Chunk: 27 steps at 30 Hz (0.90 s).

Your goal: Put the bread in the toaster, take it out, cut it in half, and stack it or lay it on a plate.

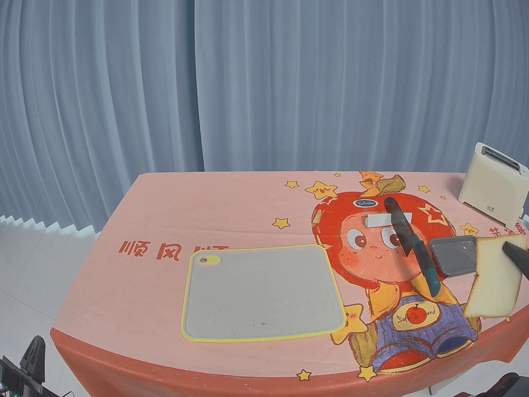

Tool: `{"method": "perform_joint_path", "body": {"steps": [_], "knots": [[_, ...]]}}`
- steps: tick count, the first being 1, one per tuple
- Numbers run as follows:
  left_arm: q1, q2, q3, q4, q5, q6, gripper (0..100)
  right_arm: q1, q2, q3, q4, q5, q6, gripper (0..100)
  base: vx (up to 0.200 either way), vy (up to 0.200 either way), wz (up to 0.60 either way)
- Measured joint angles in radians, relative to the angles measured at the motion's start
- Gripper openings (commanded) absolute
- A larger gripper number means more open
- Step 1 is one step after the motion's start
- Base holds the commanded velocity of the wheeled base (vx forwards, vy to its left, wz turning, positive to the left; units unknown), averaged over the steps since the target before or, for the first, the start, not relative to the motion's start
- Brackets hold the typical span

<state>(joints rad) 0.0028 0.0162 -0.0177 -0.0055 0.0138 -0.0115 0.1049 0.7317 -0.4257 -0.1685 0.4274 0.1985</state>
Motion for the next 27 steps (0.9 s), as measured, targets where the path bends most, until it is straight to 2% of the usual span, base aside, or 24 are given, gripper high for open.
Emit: {"method": "perform_joint_path", "body": {"steps": [2,4,11,14,18,24,27], "knots": [[0.001,0.000,0.000,0.000,0.000,0.000,0,0.034,0.007,-0.001,-0.001,0.000,0.043,0,-0.200,0.000,0.00],[0.000,0.000,0.000,0.000,0.000,0.000,0,0.060,0.016,-0.003,-0.005,0.002,0.063,0,-0.200,0.000,0.00],[0.000,0.000,0.000,0.000,0.000,0.001,0,0.087,0.040,-0.003,-0.005,0.003,0.084,0,0.000,0.029,0.00],[0.000,0.000,0.000,0.000,-0.001,0.001,0,0.092,0.055,-0.003,-0.009,0.003,0.127,0,0.000,0.200,0.00],[0.000,0.000,0.000,0.000,-0.001,0.002,0,0.100,0.082,-0.001,-0.083,0.003,0.186,0,0.000,0.200,0.00],[0.000,0.000,0.000,0.000,-0.003,0.003,0,0.114,0.125,0.004,-0.195,0.003,0.326,0,0.000,0.200,0.00],[0.000,0.000,0.000,0.000,-0.003,0.004,0,0.137,0.145,0.005,-0.233,0.001,0.366,0,0.000,0.200,0.00]]}}
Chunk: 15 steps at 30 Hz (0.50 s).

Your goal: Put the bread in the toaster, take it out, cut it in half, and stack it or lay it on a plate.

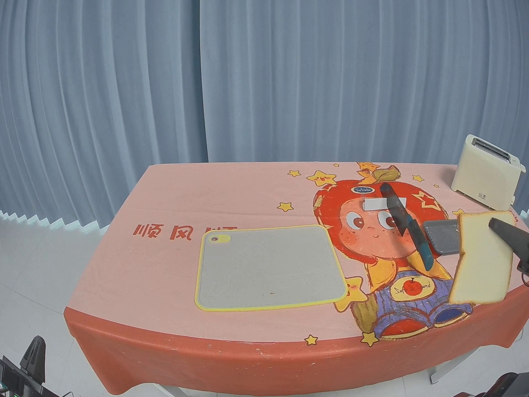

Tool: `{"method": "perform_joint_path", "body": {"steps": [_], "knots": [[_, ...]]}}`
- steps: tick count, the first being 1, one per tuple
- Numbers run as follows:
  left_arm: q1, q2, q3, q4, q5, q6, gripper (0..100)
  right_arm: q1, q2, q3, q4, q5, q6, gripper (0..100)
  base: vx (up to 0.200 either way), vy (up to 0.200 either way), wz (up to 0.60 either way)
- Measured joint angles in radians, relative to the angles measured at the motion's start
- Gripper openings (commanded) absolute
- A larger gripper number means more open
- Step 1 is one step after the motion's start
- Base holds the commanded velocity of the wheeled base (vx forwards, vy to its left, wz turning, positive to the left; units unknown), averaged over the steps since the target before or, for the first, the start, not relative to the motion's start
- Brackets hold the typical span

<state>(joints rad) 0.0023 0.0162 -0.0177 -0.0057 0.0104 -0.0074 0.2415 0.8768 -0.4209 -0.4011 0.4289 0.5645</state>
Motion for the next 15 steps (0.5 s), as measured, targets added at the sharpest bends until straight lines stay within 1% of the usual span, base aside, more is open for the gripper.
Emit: {"method": "perform_joint_path", "body": {"steps": [4,9,12,15], "knots": [[0.000,0.000,0.000,0.000,0.000,0.000,0,0.015,0.018,-0.001,-0.006,-0.001,0.011,0,0.000,0.200,0.00],[0.000,0.000,0.000,0.000,0.001,-0.001,0,0.020,0.054,-0.012,-0.007,-0.005,0.019,0,0.000,0.000,0.00],[0.000,0.000,0.000,0.000,0.000,0.000,0,0.026,0.079,-0.021,-0.007,-0.007,0.055,0,0.000,0.000,0.00],[0.001,0.000,0.000,0.000,0.000,0.000,0,0.054,0.097,-0.023,-0.006,-0.010,0.103,0,0.000,0.000,0.00]]}}
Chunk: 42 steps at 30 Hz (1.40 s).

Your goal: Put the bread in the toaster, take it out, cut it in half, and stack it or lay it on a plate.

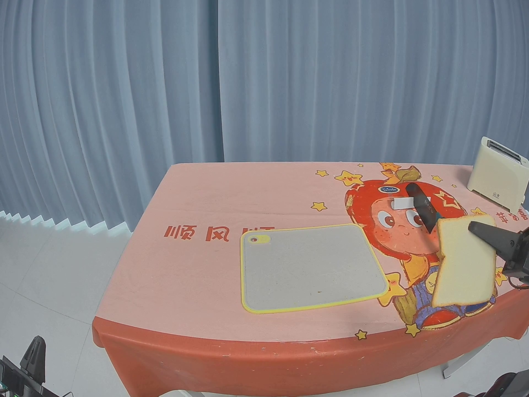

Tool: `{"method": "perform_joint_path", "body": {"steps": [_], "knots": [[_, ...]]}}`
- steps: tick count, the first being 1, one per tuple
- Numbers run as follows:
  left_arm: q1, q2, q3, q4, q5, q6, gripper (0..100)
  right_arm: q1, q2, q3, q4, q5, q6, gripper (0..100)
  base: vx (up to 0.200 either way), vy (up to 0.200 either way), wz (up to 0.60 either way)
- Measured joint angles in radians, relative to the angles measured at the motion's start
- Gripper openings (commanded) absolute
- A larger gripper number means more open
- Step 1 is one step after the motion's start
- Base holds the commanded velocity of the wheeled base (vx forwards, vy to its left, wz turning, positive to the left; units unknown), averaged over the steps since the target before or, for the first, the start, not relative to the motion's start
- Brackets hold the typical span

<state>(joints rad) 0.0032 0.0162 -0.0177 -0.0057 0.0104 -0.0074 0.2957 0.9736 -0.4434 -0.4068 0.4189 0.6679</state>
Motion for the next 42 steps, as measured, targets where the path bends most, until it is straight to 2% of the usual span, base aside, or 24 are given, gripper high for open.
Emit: {"method": "perform_joint_path", "body": {"steps": [3,5,12,17,20,23,26,32,42], "knots": [[-0.001,0.000,0.000,0.000,0.000,0.000,0,0.048,0.010,0.003,-0.004,-0.011,0.077,0,0.000,0.000,0.00],[0.000,0.000,0.000,0.000,0.000,0.000,0,0.080,0.017,0.010,-0.002,-0.037,0.119,0,0.000,0.000,0.00],[0.000,0.000,0.000,0.000,0.000,0.000,0,0.132,0.086,0.007,-0.176,-0.119,0.206,0,0.000,0.000,0.00],[0.000,0.000,0.000,0.000,0.000,0.000,0,0.191,0.188,-0.007,-0.294,-0.240,0.241,0,0.000,0.000,0.00],[0.000,0.000,0.000,0.000,0.000,0.000,0,0.224,0.256,-0.038,-0.319,-0.284,0.281,0,0.000,0.000,0.00],[0.000,0.000,0.000,0.001,0.000,0.000,0,0.246,0.317,-0.085,-0.329,-0.298,0.361,0,0.000,0.000,0.00],[0.000,0.000,0.000,0.000,0.000,0.000,0,0.271,0.372,-0.125,-0.334,-0.304,0.409,0,0.000,0.000,0.00],[0.000,0.000,0.000,0.000,0.000,0.000,0,0.303,0.455,-0.145,-0.338,-0.308,0.423,0,0.000,0.000,0.00],[0.000,0.000,0.000,0.000,0.000,0.000,0,0.309,0.559,-0.145,-0.341,-0.309,0.425,0,0.000,0.000,0.00]]}}
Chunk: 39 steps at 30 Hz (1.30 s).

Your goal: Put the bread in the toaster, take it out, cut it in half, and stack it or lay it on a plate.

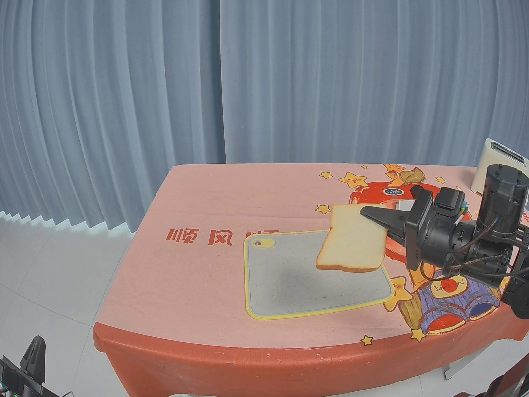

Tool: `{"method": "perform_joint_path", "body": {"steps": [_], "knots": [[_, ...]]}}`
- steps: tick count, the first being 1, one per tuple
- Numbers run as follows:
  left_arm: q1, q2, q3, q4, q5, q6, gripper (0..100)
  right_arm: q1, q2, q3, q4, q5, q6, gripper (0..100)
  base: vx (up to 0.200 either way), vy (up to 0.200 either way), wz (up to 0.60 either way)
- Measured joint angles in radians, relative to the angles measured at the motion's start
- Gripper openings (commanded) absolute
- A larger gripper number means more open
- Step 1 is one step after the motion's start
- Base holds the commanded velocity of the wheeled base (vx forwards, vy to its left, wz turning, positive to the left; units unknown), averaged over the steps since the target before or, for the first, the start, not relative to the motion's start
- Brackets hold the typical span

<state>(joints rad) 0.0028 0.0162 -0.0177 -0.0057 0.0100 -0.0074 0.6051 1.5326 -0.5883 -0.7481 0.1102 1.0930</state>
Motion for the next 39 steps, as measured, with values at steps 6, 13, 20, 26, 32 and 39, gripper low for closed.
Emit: {"method": "perform_joint_path", "body": {"steps": [6,13,20,26,32,39], "knots": [[0.000,0.000,0.000,0.000,0.000,0.000,0,0.016,0.040,0.012,-0.049,-0.005,0.003,0,0.000,0.000,0.00],[0.000,0.000,0.000,0.000,0.000,0.000,0,0.059,0.085,0.130,-0.281,-0.011,0.000,0,0.000,0.000,0.00],[0.000,0.000,0.000,0.000,0.000,0.000,0,0.088,0.145,0.265,-0.509,-0.015,-0.001,0,0.000,0.000,0.00],[0.000,0.000,0.000,0.000,0.000,0.000,0,0.087,0.254,0.241,-0.608,-0.036,-0.004,0,0.000,0.000,0.00],[0.000,0.000,0.000,0.000,0.000,0.000,0,0.065,0.383,0.104,-0.648,-0.132,-0.007,0,0.000,0.000,0.00],[0.000,0.000,0.000,0.000,0.000,0.000,0,0.024,0.502,0.000,-0.653,-0.307,-0.036,0,0.000,0.000,0.00]]}}
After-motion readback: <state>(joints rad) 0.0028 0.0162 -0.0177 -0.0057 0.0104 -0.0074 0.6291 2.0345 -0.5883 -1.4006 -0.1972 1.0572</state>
